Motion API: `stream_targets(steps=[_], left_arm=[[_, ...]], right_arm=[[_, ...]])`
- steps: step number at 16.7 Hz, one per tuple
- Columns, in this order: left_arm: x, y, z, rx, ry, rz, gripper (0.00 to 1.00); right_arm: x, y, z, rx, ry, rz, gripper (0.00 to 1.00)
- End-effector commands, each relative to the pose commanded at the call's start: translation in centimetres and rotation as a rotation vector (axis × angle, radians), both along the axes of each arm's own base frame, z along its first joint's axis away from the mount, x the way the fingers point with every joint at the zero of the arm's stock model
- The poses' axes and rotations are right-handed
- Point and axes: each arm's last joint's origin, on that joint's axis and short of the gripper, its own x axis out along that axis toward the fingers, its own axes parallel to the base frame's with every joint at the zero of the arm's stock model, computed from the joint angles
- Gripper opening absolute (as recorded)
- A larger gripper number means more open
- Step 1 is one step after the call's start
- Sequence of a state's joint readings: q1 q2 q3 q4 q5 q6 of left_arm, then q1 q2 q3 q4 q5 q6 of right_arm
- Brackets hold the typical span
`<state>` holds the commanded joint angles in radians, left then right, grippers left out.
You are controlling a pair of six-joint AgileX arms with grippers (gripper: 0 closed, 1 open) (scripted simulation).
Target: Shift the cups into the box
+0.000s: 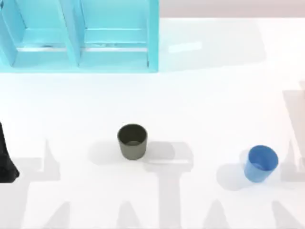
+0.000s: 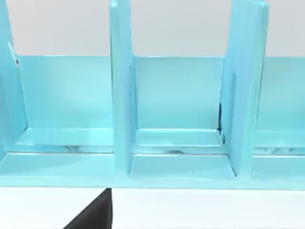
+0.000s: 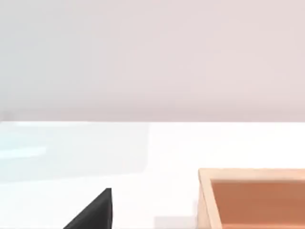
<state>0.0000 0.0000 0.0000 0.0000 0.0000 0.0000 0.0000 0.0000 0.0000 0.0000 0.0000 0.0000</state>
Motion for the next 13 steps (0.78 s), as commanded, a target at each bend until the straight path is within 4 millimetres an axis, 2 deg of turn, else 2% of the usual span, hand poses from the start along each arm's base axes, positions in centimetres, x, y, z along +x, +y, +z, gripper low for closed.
stream_targets(steps=[3, 6, 10, 13], left_arm=[[0.0, 0.0, 0.0, 0.0, 0.0, 0.0, 1.0], [0.0, 0.0, 0.0, 0.0, 0.0, 0.0, 1.0], [0.0, 0.0, 0.0, 0.0, 0.0, 0.0, 1.0], [0.0, 0.0, 0.0, 0.0, 0.0, 0.0, 1.0]], right_arm=[[0.0, 0.0, 0.2, 0.004, 0.011, 0.004, 1.0], [0.1, 0.3, 1.8, 0.029, 0.1, 0.032, 1.0], [1.5, 1.2, 5.4, 0.075, 0.358, 0.076, 1.0], [4.1, 2.3, 7.8, 0.097, 0.632, 0.095, 1.0]])
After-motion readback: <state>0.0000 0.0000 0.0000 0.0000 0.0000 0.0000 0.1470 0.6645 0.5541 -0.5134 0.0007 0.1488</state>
